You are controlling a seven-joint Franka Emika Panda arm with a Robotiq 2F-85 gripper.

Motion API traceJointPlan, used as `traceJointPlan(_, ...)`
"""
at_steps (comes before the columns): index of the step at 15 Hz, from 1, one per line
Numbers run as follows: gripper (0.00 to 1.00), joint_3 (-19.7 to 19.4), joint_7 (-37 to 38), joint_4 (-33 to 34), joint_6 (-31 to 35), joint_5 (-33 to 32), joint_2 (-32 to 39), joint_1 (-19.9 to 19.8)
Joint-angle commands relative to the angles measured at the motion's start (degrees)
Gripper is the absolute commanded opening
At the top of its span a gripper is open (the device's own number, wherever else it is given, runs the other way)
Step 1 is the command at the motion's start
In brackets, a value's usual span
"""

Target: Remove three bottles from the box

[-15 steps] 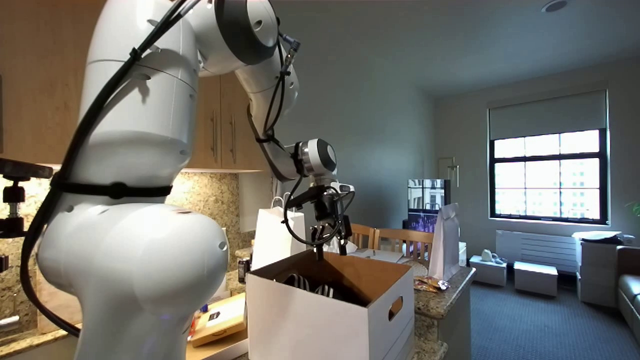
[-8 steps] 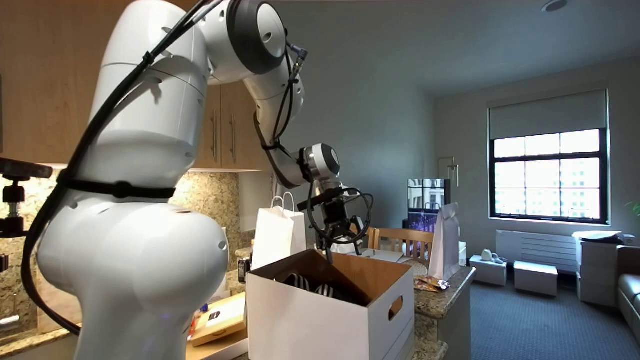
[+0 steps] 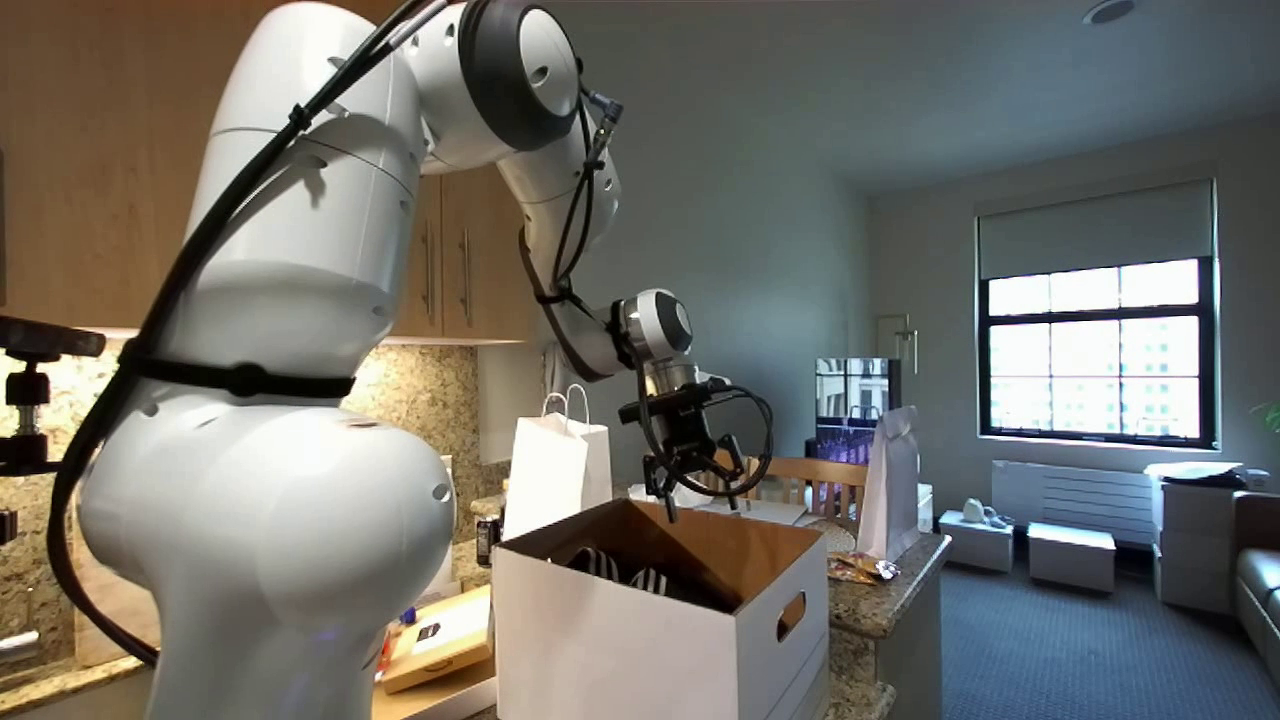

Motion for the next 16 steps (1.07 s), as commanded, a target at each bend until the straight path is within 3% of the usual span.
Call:
traceJointPlan(1, 1.0, 0.79, -6.7, 0.61, -3.06, -1.05, 2.75, 0.36)
traceJointPlan(5, 1.0, 2.03, -14.56, -3.86, 2.68, -2.5, 3.39, 0.25)
traceJointPlan(9, 1.0, 3.68, -23.8, -8.8, 11.38, 0.5, 2.46, -0.55)
traceJointPlan(10, 1.0, 3.29, -24.75, -9.46, 11.54, -0.16, 1.69, -0.73)
traceJointPlan(11, 1.0, 2.77, -20.35, -6.17, 9.2, -0.77, 4.48, 0.41)
traceJointPlan(16, 1.0, 3.19, -22.37, -6.82, 8.41, 0.09, 4.14, 0.39)
